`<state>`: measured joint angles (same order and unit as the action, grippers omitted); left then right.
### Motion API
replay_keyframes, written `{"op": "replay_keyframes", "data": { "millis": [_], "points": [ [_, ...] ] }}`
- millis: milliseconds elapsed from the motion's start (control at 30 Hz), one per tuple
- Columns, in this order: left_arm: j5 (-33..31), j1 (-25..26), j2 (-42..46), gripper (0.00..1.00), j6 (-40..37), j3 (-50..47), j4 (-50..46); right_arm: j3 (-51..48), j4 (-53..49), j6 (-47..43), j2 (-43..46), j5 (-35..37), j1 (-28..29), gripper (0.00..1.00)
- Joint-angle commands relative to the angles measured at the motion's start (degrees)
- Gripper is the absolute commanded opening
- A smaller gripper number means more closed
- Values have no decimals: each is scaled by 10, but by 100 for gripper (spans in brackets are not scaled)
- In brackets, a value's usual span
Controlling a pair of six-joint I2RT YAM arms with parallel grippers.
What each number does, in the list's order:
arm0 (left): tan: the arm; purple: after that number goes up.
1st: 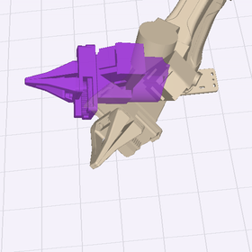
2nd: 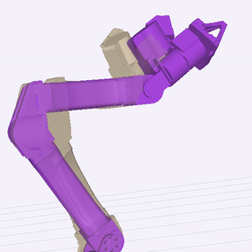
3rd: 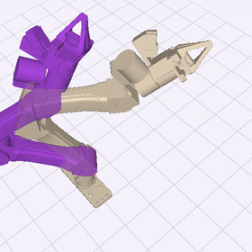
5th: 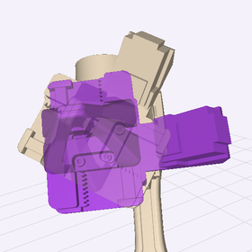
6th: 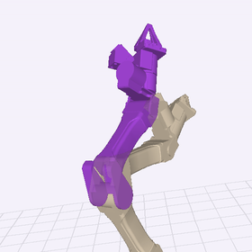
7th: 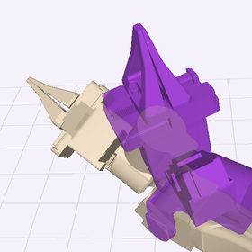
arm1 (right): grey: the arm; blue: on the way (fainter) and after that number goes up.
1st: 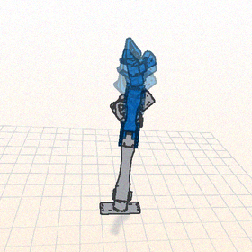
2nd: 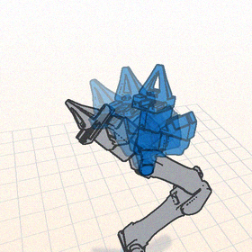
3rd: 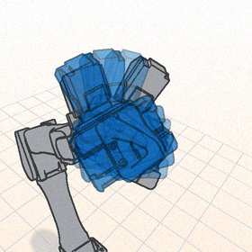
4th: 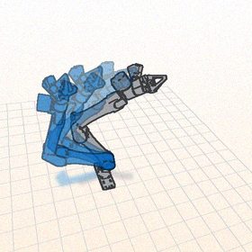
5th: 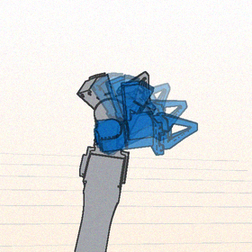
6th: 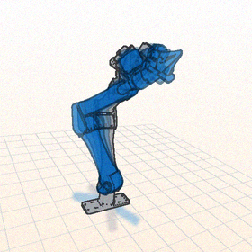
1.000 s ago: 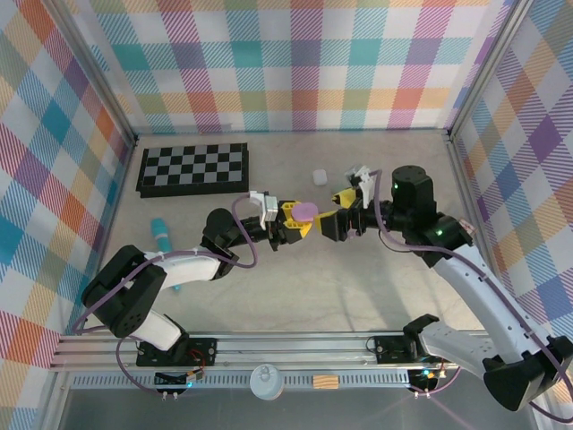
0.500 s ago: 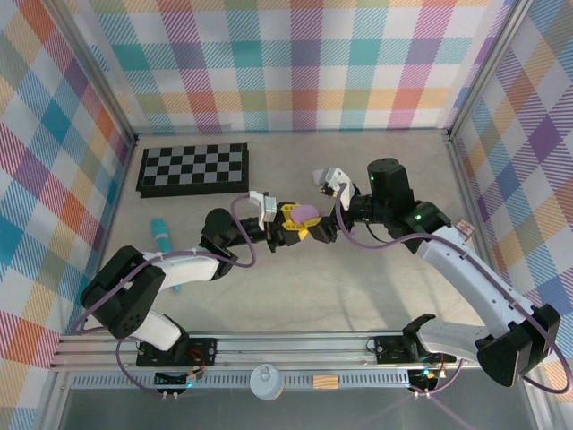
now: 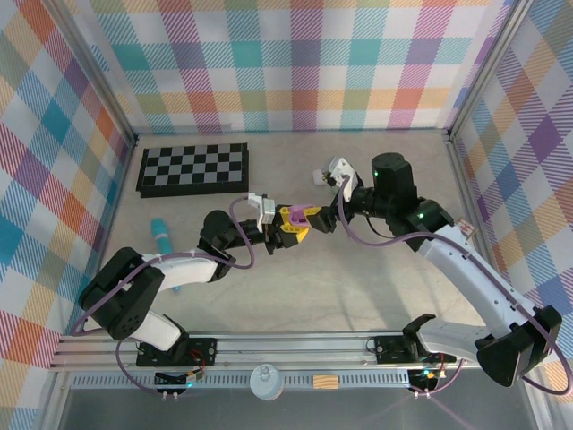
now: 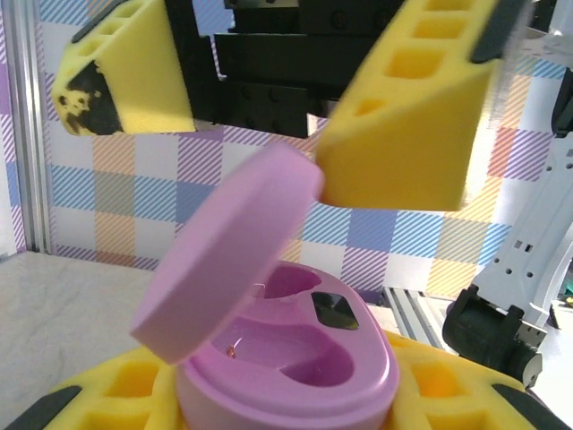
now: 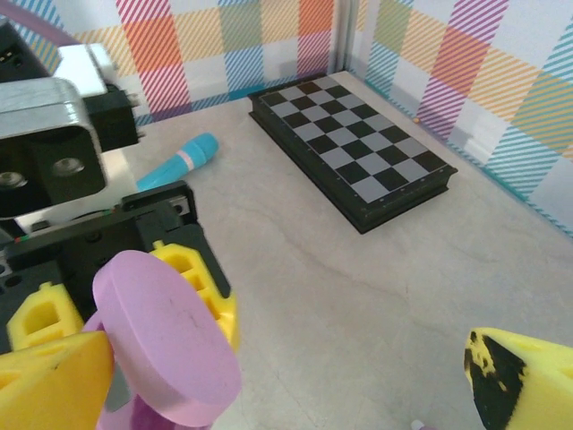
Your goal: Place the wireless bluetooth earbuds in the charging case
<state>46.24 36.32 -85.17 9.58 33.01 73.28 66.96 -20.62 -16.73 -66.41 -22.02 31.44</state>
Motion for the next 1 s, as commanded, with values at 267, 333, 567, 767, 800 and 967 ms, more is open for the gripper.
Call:
{"op": "replay_keyframes", "data": {
  "millis": [267,333,567,767,800,967],
  "points": [
    [13,-8,17,32,0,-10,29,39,8,25,-9,-3,-6,99],
    [10,-13,18,32,0,-12,29,33,-2,8,5,-43,-6,99],
    [9,-43,28,32,2,-20,30,-64,106,91,96,-73,-61,99],
    [16,-69,45,32,6,-29,29,-147,186,349,105,-32,-200,99],
    [18,-71,47,32,6,-29,29,-153,164,377,96,-16,-217,100],
    [20,-76,55,32,7,-29,28,-129,-22,439,4,78,-251,93]
  ]
}}
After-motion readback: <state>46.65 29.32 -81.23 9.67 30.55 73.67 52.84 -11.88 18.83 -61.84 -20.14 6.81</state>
